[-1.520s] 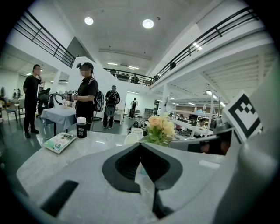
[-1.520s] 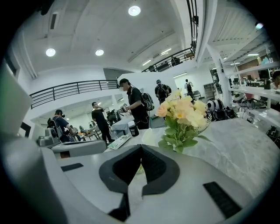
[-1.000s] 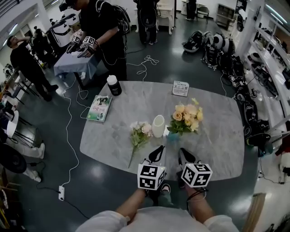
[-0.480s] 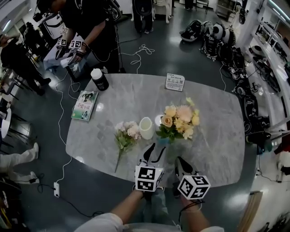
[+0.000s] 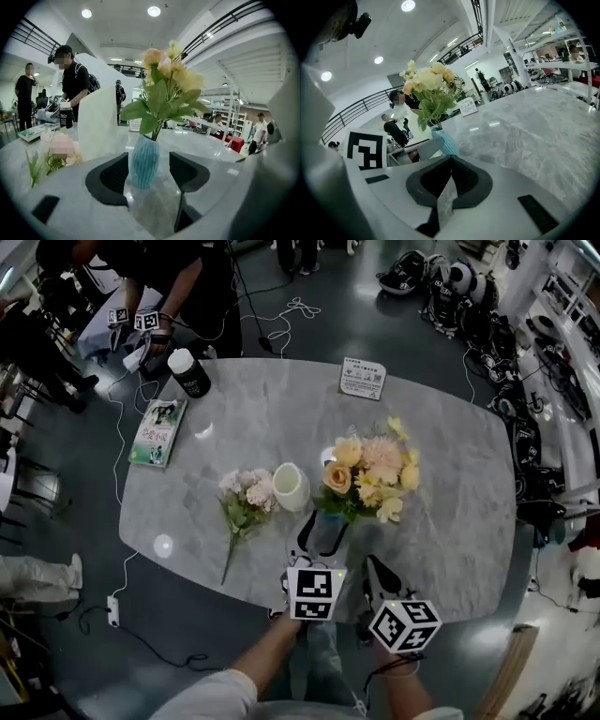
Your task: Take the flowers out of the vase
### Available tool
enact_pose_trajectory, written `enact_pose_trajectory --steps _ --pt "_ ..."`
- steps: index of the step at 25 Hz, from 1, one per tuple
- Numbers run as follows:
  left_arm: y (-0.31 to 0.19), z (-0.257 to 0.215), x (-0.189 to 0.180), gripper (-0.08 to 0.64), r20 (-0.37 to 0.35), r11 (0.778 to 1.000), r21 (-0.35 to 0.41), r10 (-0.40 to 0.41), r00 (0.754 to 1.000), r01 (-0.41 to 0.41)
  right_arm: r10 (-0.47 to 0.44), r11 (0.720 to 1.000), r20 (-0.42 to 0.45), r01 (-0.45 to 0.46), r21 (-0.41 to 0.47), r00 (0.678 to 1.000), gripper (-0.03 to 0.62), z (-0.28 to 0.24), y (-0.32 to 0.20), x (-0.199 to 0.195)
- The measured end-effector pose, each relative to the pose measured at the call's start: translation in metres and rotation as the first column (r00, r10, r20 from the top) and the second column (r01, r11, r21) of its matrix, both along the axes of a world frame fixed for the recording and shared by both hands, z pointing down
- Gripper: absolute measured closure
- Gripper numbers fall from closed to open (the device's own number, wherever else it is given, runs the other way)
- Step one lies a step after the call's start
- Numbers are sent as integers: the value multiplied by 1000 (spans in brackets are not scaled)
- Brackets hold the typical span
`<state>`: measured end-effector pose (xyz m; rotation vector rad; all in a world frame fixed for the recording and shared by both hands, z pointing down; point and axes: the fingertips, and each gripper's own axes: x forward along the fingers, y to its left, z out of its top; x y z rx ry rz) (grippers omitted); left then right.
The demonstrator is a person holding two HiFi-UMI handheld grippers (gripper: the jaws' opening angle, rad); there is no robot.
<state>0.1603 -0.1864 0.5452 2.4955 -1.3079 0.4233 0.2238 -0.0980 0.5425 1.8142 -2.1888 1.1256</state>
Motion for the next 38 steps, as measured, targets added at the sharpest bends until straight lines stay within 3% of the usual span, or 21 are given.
enact_pose_trajectory --steps 9,29,31,33,38 --pt "-15 13 7 291 5 1000 -18 -22 1000 23 7 1000 25 -7 3 1000 586 6 -10 11" --pt "-21 19 6 316 22 1000 1 1 1000 -1 -96 976 61 82 203 994 582 -17 -62 1" --pt "-21 19 6 316 20 1000 1 1 1000 -1 -126 970 69 109 218 990 561 -18 -69 -5" --pt "-21 20 6 318 18 1000 2 1 1000 -1 -159 964 75 139 226 984 495 -18 -75 -13" --pt "-20 21 6 318 17 1000 4 5 1000 -5 -189 952 82 162 261 979 494 -25 -89 -25"
